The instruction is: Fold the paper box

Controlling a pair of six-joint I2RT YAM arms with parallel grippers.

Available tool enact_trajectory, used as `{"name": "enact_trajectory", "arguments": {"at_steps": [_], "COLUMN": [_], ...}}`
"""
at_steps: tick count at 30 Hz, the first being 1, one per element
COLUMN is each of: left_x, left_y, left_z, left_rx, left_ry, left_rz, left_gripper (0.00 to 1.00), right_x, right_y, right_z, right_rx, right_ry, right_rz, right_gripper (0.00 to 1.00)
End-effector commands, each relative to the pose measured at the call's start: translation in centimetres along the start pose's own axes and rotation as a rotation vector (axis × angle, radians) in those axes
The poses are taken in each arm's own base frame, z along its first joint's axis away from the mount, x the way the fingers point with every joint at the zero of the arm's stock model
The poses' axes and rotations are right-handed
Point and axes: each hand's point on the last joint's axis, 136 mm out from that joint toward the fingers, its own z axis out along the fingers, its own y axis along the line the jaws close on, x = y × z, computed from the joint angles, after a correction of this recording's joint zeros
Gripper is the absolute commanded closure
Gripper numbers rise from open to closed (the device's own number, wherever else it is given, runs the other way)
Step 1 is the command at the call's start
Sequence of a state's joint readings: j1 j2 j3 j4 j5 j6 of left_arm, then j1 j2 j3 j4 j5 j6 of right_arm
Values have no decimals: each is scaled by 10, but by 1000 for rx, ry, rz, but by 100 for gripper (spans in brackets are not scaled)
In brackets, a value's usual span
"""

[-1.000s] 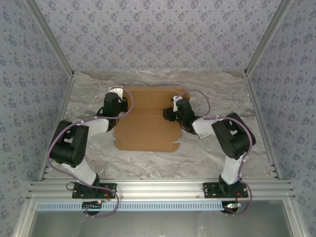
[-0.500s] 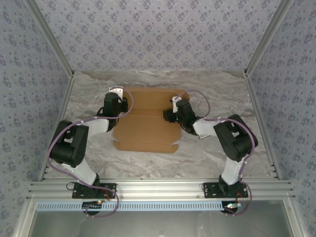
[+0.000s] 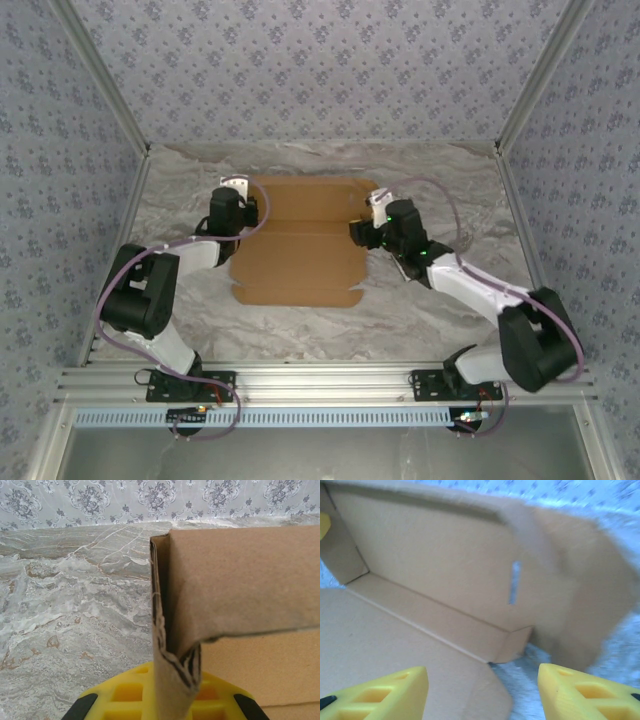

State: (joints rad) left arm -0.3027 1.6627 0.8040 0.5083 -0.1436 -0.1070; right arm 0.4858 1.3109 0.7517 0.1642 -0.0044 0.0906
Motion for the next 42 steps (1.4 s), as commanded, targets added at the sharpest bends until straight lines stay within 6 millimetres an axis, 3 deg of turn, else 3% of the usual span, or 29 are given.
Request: {"name": "enact_trajectory", "arguments": {"at_steps": [1, 8, 10, 13, 19, 24, 32, 42], "left_x": [-35, -36, -37, -36, -38, -38, -36, -36], "left_y": [-1, -3, -4, -5, -5, -5, -5, -7], "left_z": [-7, -8, -7, -7, -8, -8, -8, -7], "left_rx": [14, 25, 30, 35, 36, 37, 39, 49], "left_ry": [-90, -90, -91, -89, -92, -89, -84, -80], "left_rz": [-38, -44, -50, -54, -47, -47, -48, -40], "left_gripper": [100, 100, 100, 100, 100, 100, 100, 100], "right_x": [1, 2, 11, 20, 22, 24, 29, 22], "right_y": [-34, -118, -138, -152, -132, -99, -66, -41], "right_z": [-20, -28, -18, 2, 42, 59, 66, 73], "right_rx": [83, 245, 255, 233, 45, -110, -243, -332], "right_ry": [11, 35, 78, 118, 150, 167, 180, 174], "right_rz": [-11, 173, 230, 280, 275, 230, 182, 102], "right_gripper": [38, 41, 42, 43, 44, 47, 51, 54]}}
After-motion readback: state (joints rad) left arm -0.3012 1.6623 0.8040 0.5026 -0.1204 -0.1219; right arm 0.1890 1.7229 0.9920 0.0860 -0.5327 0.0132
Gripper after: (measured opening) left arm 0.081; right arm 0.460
